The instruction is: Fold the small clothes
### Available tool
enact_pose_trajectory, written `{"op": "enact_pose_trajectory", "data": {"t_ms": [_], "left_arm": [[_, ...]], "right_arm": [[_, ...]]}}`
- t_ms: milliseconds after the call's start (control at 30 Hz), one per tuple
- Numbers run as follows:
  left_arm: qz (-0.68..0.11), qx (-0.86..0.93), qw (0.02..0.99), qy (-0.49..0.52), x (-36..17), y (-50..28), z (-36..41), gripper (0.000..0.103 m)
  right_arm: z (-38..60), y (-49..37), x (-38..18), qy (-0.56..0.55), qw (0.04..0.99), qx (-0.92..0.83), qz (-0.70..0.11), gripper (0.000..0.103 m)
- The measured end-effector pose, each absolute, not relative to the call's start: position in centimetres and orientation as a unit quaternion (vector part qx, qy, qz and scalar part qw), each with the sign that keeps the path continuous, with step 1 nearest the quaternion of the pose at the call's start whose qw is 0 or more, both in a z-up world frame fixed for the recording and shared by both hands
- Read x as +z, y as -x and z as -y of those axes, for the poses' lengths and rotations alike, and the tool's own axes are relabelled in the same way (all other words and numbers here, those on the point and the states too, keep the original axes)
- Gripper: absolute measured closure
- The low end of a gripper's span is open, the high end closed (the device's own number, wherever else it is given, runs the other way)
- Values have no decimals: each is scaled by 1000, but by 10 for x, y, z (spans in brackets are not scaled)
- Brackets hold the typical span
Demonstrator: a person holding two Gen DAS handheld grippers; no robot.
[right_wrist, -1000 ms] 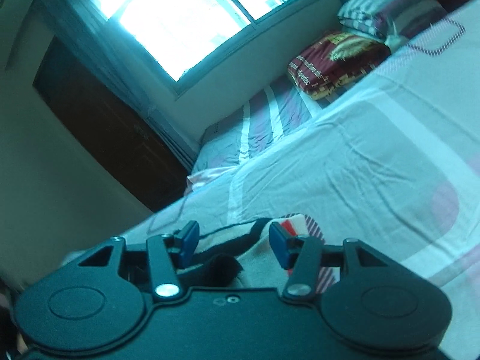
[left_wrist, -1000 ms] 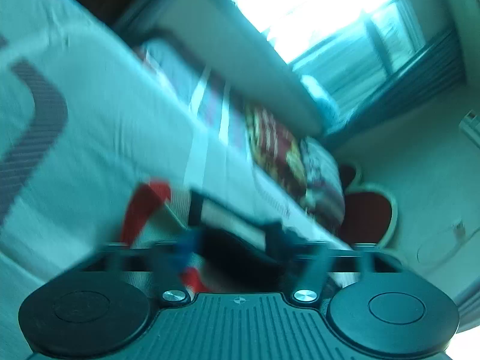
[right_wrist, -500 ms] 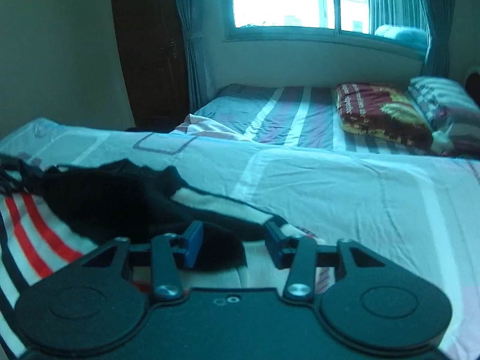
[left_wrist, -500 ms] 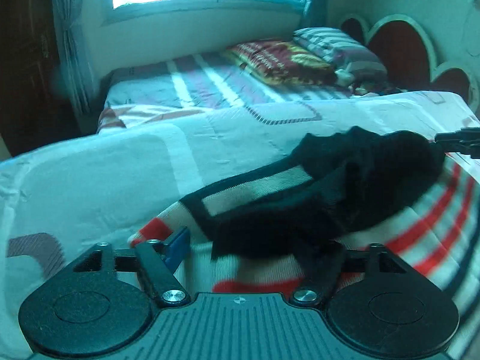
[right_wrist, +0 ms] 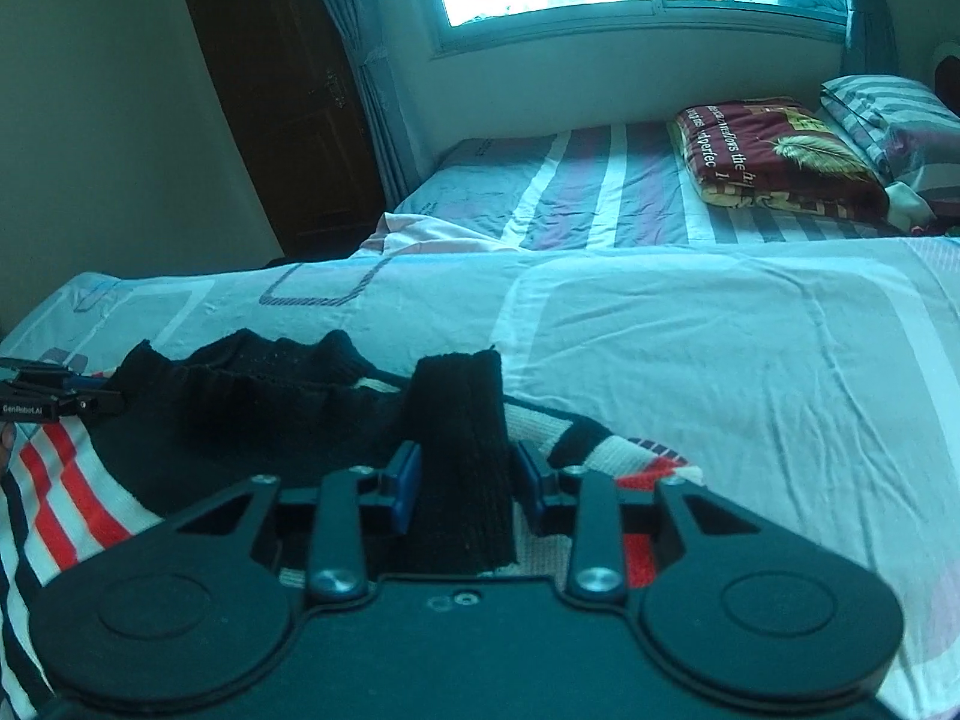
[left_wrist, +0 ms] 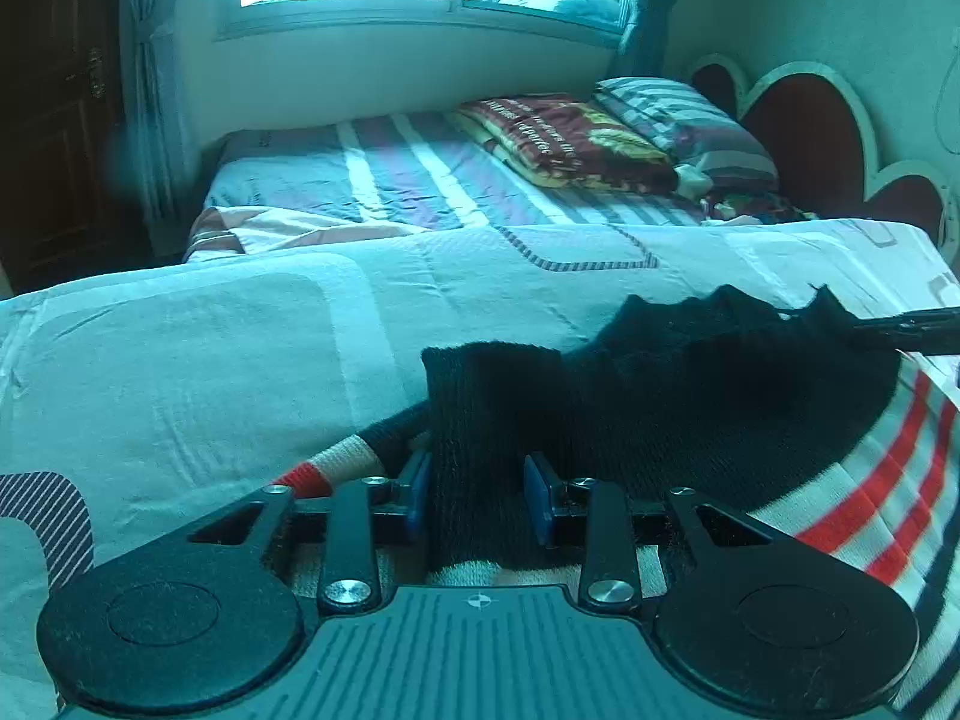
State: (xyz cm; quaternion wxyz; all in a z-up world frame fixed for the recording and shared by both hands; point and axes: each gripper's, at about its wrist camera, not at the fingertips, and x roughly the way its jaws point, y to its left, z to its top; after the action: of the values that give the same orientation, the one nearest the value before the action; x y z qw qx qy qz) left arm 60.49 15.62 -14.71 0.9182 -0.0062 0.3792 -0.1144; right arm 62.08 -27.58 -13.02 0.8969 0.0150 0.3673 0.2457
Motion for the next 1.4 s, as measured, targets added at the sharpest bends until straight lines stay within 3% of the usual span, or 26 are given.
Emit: {"op": "enact_pose_trajectory", "data": {"t_ms": [33,67,133,400,533,700,767,800,833,867,933,1067,1133,1267,1400], "left_arm": [[-379,-116,918,6,-146,-606,-155,92],[-381,-117,917,3,-146,-606,-154,98],[-361,-103,926,-28,-142,-602,-146,98],[-283,-56,956,-58,-116,-586,-137,98],[-339,-47,935,-94,-137,-604,-131,98],[-322,-46,937,-130,-148,-598,-124,98],[-310,-47,940,-133,-147,-592,-126,93],[-303,-39,944,-127,-143,-587,-128,75],[-294,-12,948,-125,-137,-582,-129,36],[-277,21,952,-131,-130,-577,-129,25],[-236,23,963,-126,-108,-563,-129,23],[-231,-75,966,-87,-90,-569,-91,23],[-246,-77,963,-77,-99,-580,-64,23],[-300,-87,950,-27,-128,-591,-48,23],[-325,-60,942,-62,-155,-579,-79,23]], "right_arm": [[273,-621,-130,-8,894,251,-371,72],[270,-621,-131,4,892,253,-375,75],[264,-618,-129,31,894,254,-368,98],[282,-597,-100,20,935,228,-271,98],[283,-615,-119,44,926,194,-320,98],[290,-616,-140,25,924,188,-331,99],[290,-614,-138,31,926,190,-326,91],[291,-612,-135,30,926,188,-325,81],[293,-610,-130,31,927,186,-324,72],[294,-605,-123,34,930,186,-316,69],[287,-592,-105,59,934,203,-290,74],[230,-586,-89,82,914,280,-283,72],[191,-591,-96,92,902,295,-301,61],[144,-602,-127,128,880,291,-354,64],[173,-589,-134,184,874,310,-325,60]]}}
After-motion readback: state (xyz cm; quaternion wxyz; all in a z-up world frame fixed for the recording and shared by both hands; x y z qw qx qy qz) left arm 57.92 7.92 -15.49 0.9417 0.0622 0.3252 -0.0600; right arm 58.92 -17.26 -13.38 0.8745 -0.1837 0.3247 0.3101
